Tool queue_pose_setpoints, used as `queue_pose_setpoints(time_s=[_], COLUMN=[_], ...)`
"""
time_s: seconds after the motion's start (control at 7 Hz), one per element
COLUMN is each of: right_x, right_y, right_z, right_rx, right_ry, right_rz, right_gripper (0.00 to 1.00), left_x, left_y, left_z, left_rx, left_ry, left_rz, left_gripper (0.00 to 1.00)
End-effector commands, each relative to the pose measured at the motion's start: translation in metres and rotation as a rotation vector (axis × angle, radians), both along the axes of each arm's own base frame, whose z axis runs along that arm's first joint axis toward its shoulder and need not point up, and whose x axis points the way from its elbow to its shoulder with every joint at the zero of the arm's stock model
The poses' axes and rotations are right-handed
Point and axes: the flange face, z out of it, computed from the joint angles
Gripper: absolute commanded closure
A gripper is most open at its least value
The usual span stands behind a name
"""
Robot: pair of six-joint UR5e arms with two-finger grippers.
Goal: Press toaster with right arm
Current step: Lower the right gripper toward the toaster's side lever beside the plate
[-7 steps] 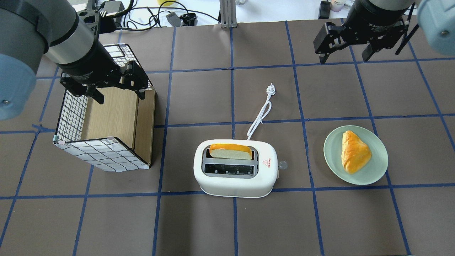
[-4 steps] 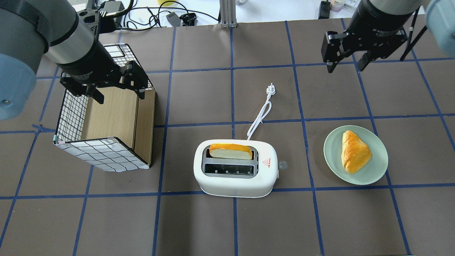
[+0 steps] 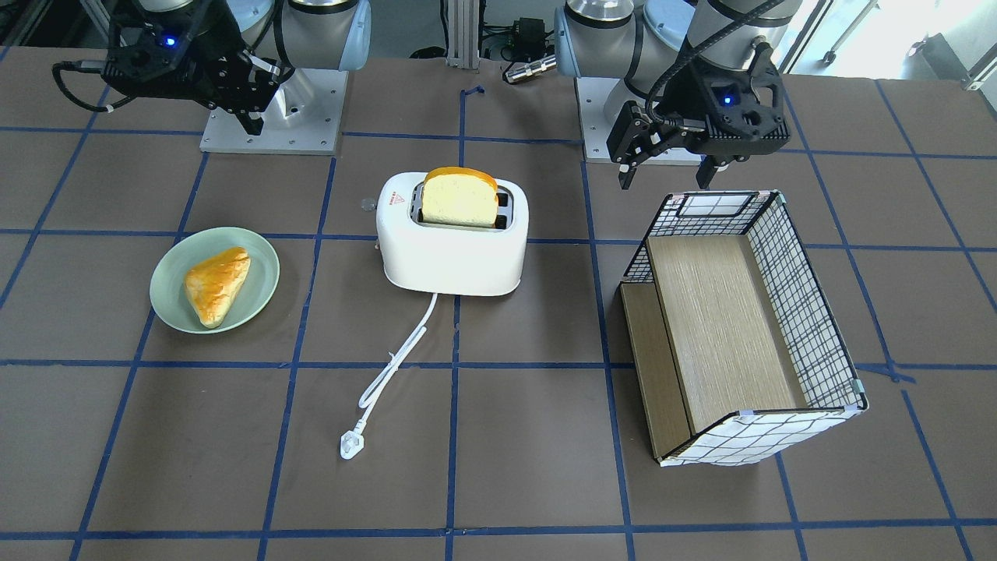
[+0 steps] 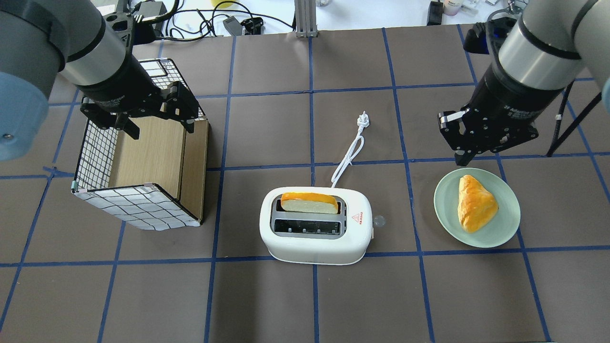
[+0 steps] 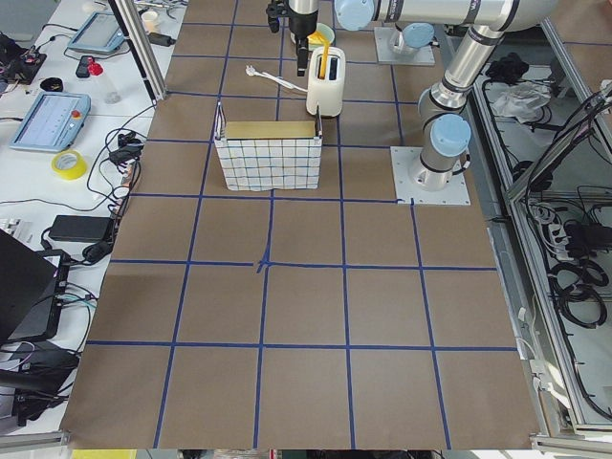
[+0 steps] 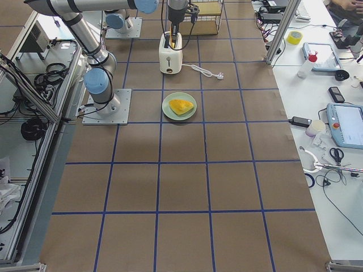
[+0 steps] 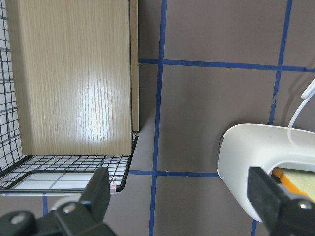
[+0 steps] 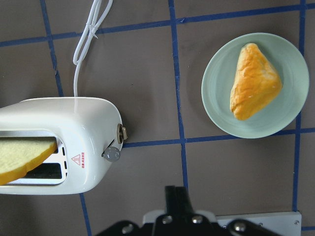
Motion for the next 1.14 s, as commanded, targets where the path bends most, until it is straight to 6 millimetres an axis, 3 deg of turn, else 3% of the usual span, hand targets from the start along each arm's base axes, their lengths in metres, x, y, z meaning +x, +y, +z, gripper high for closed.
queue_pose_setpoints(time_s=[0.0,0.57,1.0], right_x=[0.001,0.007,0.021], right_y=[0.012,0.026,0.037], right_z=[-0.053,-0.142,-0.160], right_rx=[-0.090,-0.169,-0.113], right_ry=[-0.010,-0.082,-0.216], right_rz=[0.026,0.029,0.022], right_gripper=[1.00,1.00,1.00], left_x=[0.000,0.000,0.000], left_y=[0.000,0.000,0.000], left_z=[0.000,0.000,0.000], left_rx=[0.001,-0.001,0.001], left_ry=[0.000,-0.001,0.000], left_rz=[0.000,0.000,0.000], left_gripper=[0.00,0.00,0.00])
